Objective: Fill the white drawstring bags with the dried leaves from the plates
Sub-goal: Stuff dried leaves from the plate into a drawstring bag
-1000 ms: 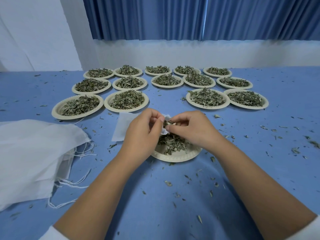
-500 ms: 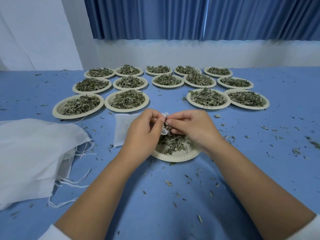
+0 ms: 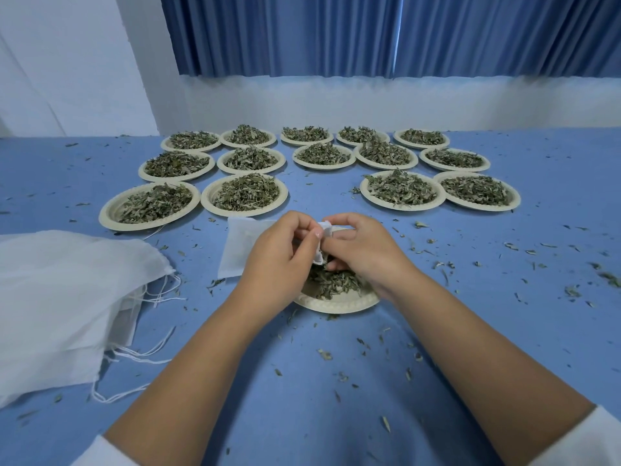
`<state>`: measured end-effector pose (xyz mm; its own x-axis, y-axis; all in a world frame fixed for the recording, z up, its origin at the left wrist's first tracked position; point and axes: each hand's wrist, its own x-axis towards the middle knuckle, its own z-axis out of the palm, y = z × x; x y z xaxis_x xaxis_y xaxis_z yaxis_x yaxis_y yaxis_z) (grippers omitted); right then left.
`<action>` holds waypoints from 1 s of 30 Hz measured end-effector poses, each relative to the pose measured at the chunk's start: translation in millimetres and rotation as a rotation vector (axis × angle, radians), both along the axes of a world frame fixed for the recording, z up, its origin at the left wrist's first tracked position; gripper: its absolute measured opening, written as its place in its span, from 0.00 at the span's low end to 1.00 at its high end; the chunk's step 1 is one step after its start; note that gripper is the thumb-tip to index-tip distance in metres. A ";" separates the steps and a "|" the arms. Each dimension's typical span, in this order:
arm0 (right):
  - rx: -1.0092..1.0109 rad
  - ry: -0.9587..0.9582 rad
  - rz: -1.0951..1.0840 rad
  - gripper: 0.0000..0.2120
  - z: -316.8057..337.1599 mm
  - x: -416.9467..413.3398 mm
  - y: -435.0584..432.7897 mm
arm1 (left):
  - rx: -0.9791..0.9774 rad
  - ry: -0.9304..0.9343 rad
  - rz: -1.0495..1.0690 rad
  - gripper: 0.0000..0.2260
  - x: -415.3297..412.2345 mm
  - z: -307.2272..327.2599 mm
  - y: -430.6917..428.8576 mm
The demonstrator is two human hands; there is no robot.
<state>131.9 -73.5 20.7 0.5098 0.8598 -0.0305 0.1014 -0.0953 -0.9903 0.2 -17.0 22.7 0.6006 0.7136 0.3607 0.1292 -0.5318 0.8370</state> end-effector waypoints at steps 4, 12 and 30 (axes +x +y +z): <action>0.002 -0.075 -0.012 0.04 -0.3 -1.9 1.9 | 0.034 0.036 -0.044 0.04 0.7 -0.8 -0.5; 0.011 -0.159 -0.050 0.02 -2.6 -2.7 7.9 | 0.010 -0.008 0.030 0.05 2.0 -3.1 0.5; 0.015 0.054 0.068 0.02 0.5 -0.1 0.1 | -0.074 -0.058 0.010 0.04 -0.1 1.4 0.9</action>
<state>131.8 -73.4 21.2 0.4483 0.8928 -0.0431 0.0540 -0.0752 -0.9957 0.0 -16.1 24.1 0.5733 0.7450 0.3411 0.0841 -0.4676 0.8799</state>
